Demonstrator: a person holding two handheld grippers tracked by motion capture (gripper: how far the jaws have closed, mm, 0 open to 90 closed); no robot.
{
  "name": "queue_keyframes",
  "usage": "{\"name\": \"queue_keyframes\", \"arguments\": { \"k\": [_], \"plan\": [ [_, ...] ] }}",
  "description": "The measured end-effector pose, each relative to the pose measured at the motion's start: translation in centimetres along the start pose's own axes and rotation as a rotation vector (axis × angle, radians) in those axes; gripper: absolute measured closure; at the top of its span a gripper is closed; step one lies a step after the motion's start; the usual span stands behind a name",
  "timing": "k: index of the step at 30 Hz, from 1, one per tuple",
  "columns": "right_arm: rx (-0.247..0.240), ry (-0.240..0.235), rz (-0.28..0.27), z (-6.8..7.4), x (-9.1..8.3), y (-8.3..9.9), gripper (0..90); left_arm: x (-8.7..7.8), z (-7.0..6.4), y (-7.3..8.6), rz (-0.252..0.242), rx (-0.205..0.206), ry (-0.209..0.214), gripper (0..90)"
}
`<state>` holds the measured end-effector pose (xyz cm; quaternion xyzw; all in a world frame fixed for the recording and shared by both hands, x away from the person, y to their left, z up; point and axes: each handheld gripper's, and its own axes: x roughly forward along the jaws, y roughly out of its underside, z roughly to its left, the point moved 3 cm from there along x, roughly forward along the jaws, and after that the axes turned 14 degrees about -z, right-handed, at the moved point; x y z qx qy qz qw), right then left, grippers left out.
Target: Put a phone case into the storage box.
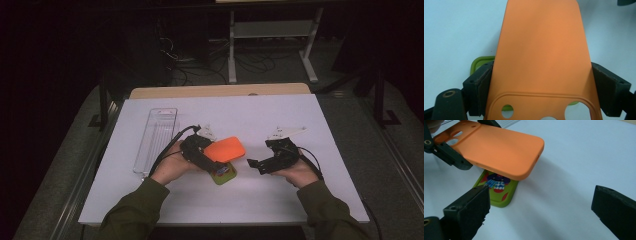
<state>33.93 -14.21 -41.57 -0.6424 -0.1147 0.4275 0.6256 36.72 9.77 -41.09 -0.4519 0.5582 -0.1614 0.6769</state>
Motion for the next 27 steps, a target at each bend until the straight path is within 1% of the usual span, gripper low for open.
{"name": "queue_keyframes", "arguments": {
  "k": [2, 3, 5, 6, 8, 9, 10, 13, 14, 19, 21, 23, 25, 27],
  "plan": [
    [0.009, 0.008, 0.004, -0.1, 0.2, 0.2, 1.7, 0.0, 0.0, 0.0, 0.000, -0.006, -0.006, 15.1],
    [0.005, 0.012, 0.005, -0.1, 0.4, 0.3, 1.7, 0.0, 0.1, 0.1, 0.005, -0.007, -0.008, 15.0],
    [-0.018, 0.033, 0.013, -0.1, 0.7, 0.6, 1.7, -0.1, 0.2, 0.1, 0.001, -0.010, -0.016, 15.1],
    [-0.030, 0.041, 0.012, -0.1, 0.8, 0.6, 1.7, -0.2, 0.3, 0.1, 0.000, -0.015, -0.013, 15.1],
    [-0.041, 0.042, 0.017, -0.1, 0.9, 0.8, 1.7, -0.3, 0.5, 0.0, -0.002, -0.009, -0.017, 15.1],
    [-0.050, 0.049, 0.013, -0.1, 0.9, 0.8, 1.7, -0.3, 0.5, 0.1, -0.003, -0.018, -0.022, 15.1],
    [-0.057, 0.051, 0.015, -0.1, 1.0, 0.9, 1.7, -0.3, 0.5, 0.1, -0.005, -0.016, -0.022, 15.1],
    [-0.097, 0.063, 0.022, 0.0, 1.1, 0.9, 1.7, -0.4, 0.7, 0.1, 0.000, -0.018, -0.025, 15.1],
    [-0.104, 0.063, 0.022, 0.1, 1.2, 1.0, 1.6, -0.4, 0.7, 0.1, -0.003, -0.025, -0.027, 15.1],
    [-0.165, 0.089, 0.025, 0.3, 1.4, 1.1, 1.6, -0.5, 0.8, 0.1, -0.002, -0.024, -0.031, 15.1],
    [-0.208, 0.103, 0.028, 0.3, 1.5, 1.2, 1.7, -0.5, 0.8, 0.1, -0.002, -0.021, -0.029, 15.1],
    [-0.238, 0.108, 0.022, 0.5, 1.5, 1.2, 1.7, -0.5, 0.8, 0.1, -0.001, -0.022, -0.029, 15.1],
    [-0.242, 0.106, 0.010, 0.7, 1.6, 1.2, 1.7, -0.5, 0.8, 0.1, -0.003, -0.025, -0.031, 15.2],
    [-0.266, 0.109, 0.009, 0.8, 1.6, 1.2, 1.7, -0.5, 0.9, 0.1, -0.003, -0.024, -0.033, 15.2]
  ]
}}
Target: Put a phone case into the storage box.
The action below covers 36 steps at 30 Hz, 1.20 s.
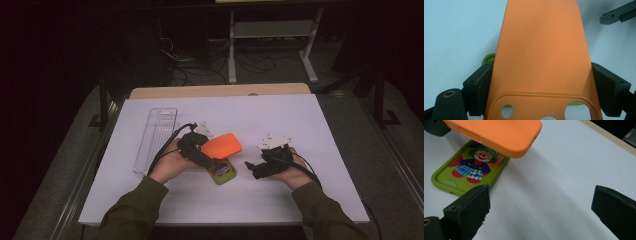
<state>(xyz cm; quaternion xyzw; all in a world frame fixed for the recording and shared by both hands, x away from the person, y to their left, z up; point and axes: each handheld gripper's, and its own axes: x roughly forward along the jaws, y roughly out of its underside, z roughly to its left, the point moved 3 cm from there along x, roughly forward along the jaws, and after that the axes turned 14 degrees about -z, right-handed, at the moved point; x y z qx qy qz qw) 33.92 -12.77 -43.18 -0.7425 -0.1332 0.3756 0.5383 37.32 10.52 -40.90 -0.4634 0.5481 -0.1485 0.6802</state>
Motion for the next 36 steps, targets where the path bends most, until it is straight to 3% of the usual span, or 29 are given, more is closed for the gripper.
{"name": "queue_keyframes", "arguments": {
  "k": [12, 36],
  "plan": [
    [-0.116, 0.041, 0.008, 0.5, 0.1, 0.1, 1.7, 0.0, -0.1, 0.0, -0.001, -0.002, 0.000, 15.2],
    [-0.437, 0.135, -0.009, 1.6, -0.1, -0.1, 1.7, 0.2, -0.3, -0.4, 0.004, 0.030, 0.002, 15.3]
  ]
}}
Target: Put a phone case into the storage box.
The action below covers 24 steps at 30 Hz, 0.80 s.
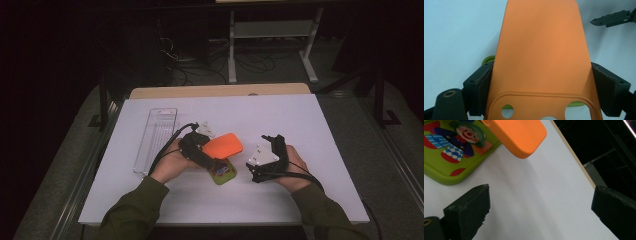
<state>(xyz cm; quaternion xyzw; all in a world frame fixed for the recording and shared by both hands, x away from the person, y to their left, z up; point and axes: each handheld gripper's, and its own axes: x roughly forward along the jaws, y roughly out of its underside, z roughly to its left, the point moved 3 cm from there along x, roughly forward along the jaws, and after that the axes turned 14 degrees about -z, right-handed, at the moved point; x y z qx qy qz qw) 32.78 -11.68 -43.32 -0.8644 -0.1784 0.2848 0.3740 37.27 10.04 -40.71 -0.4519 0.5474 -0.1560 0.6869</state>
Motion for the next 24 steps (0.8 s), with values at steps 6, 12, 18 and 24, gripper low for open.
{"name": "queue_keyframes", "arguments": {
  "k": [6, 12, 18, 24],
  "plan": [
    [-0.067, 0.022, -0.009, 0.4, -0.1, -0.2, 1.7, 0.2, -0.2, -0.1, -0.009, -0.016, -0.004, 15.3],
    [-0.152, 0.050, -0.009, 0.8, -0.1, -0.3, 1.7, 0.3, -0.2, -0.2, -0.008, -0.009, 0.000, 15.4],
    [-0.255, 0.070, -0.014, 1.0, -0.1, -0.5, 1.7, 0.3, -0.3, -0.2, -0.009, -0.024, -0.004, 15.4],
    [-0.347, 0.094, -0.019, 1.4, 0.0, -0.7, 1.7, 0.3, -0.3, -0.2, 0.005, 0.000, 0.002, 15.4]
  ]
}}
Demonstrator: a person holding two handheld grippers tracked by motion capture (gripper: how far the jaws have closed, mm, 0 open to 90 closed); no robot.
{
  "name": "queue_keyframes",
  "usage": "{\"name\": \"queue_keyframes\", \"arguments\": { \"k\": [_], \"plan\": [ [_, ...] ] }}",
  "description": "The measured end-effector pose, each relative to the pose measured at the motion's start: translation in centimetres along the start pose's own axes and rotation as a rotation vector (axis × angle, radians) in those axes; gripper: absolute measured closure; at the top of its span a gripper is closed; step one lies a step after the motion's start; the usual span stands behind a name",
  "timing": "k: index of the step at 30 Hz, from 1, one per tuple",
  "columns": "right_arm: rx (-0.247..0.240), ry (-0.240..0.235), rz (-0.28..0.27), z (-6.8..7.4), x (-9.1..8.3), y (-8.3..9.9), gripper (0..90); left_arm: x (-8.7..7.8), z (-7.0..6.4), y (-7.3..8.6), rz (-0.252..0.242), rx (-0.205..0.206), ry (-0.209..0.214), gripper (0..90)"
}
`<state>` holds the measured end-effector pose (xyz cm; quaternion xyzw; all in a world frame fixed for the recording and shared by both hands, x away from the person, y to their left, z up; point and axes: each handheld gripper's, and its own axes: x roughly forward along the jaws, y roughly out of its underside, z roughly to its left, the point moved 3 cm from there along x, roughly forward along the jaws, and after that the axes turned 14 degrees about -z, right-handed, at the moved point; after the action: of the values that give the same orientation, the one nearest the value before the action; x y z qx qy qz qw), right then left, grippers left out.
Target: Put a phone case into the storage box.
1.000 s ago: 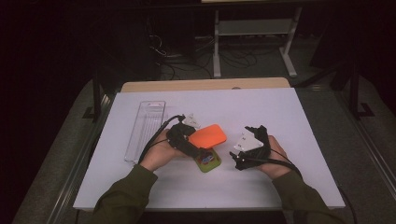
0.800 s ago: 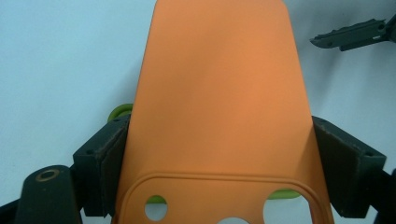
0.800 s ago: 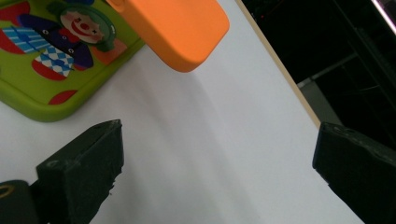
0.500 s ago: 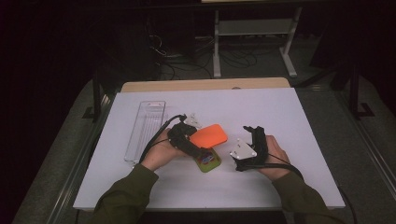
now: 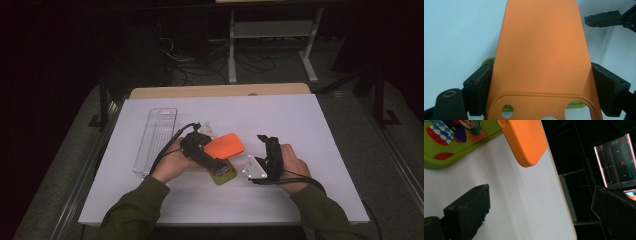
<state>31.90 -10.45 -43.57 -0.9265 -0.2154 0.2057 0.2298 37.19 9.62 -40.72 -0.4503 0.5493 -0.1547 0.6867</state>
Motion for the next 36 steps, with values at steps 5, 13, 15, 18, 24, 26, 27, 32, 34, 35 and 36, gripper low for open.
{"name": "queue_keyframes", "arguments": {
  "k": [5, 13, 15, 18, 24, 26, 27, 32, 34, 35, 36],
  "plan": [
    [-0.073, 0.011, -0.008, 0.2, 0.1, -0.2, 1.7, 0.0, 0.0, -0.2, -0.004, -0.008, -0.005, 15.4],
    [-0.198, 0.031, -0.011, 0.9, 0.1, -0.7, 1.7, -0.3, 0.0, -0.5, -0.010, 0.001, -0.008, 15.3],
    [-0.225, 0.037, -0.016, 1.0, 0.1, -0.9, 1.7, -0.3, -0.1, -0.6, -0.011, 0.001, -0.012, 15.3],
    [-0.245, 0.054, -0.037, 1.2, 0.2, -1.3, 1.7, -0.3, -0.3, -0.8, -0.019, -0.013, -0.007, 15.4],
    [-0.276, 0.077, -0.072, 1.5, 0.3, -2.0, 1.8, -0.1, -0.8, -1.2, -0.034, -0.015, 0.007, 15.3],
    [-0.286, 0.084, -0.081, 1.7, 0.3, -2.2, 1.9, 0.0, -1.1, -1.3, -0.031, -0.003, 0.012, 15.3],
    [-0.294, 0.099, -0.093, 1.7, 0.3, -2.3, 1.9, 0.1, -1.3, -1.4, -0.031, -0.006, 0.018, 15.3],
    [-0.309, 0.113, -0.113, 1.8, 0.3, -2.7, 3.7, 0.4, -1.7, -1.7, -0.032, -0.002, 0.030, 15.3],
    [-0.311, 0.116, -0.110, 1.9, 0.2, -2.8, 4.2, 0.5, -1.8, -1.7, -0.030, 0.000, 0.032, 15.3],
    [-0.315, 0.109, -0.110, 1.9, 0.1, -2.9, 4.6, 0.5, -1.9, -1.7, -0.033, 0.000, 0.031, 15.3],
    [-0.316, 0.120, -0.111, 2.0, 0.1, -3.0, 5.2, 0.6, -1.9, -1.7, -0.034, -0.002, 0.033, 15.3]
  ]
}}
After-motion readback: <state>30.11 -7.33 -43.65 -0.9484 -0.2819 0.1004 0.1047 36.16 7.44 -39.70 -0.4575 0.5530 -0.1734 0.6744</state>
